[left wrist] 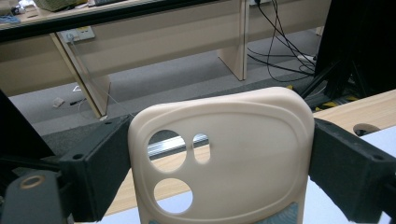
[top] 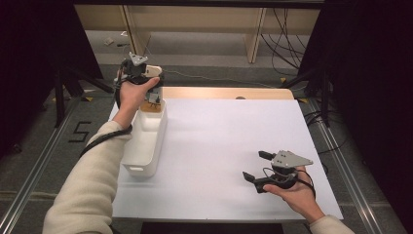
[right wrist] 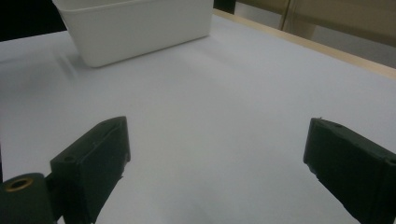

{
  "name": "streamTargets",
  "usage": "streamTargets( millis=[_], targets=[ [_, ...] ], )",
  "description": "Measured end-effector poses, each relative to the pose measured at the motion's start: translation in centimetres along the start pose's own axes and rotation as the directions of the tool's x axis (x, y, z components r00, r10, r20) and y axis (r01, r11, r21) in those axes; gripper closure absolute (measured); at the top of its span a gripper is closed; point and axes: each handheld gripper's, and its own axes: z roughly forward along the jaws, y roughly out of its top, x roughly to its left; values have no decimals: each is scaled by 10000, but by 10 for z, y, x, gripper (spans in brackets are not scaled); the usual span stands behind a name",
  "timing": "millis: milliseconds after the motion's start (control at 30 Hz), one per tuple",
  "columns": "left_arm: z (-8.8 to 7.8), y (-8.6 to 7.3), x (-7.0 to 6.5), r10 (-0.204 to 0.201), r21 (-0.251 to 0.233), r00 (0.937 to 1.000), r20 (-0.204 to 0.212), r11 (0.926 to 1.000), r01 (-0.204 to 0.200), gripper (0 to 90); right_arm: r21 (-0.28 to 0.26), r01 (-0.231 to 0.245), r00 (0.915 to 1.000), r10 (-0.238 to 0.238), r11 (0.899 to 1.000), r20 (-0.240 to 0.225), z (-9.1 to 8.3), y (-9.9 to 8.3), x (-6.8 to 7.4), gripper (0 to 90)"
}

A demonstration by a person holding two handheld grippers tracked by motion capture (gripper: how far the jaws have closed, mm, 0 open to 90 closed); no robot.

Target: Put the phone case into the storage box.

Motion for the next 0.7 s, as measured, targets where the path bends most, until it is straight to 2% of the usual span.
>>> streamTargets(
  millis=[700],
  targets=[
    [5, 0, 2, -31, 66, 10000, -9, 10000, 31, 108, 0, -27, 10000, 27, 10000, -2, 0, 0, 0, 80]
  ],
)
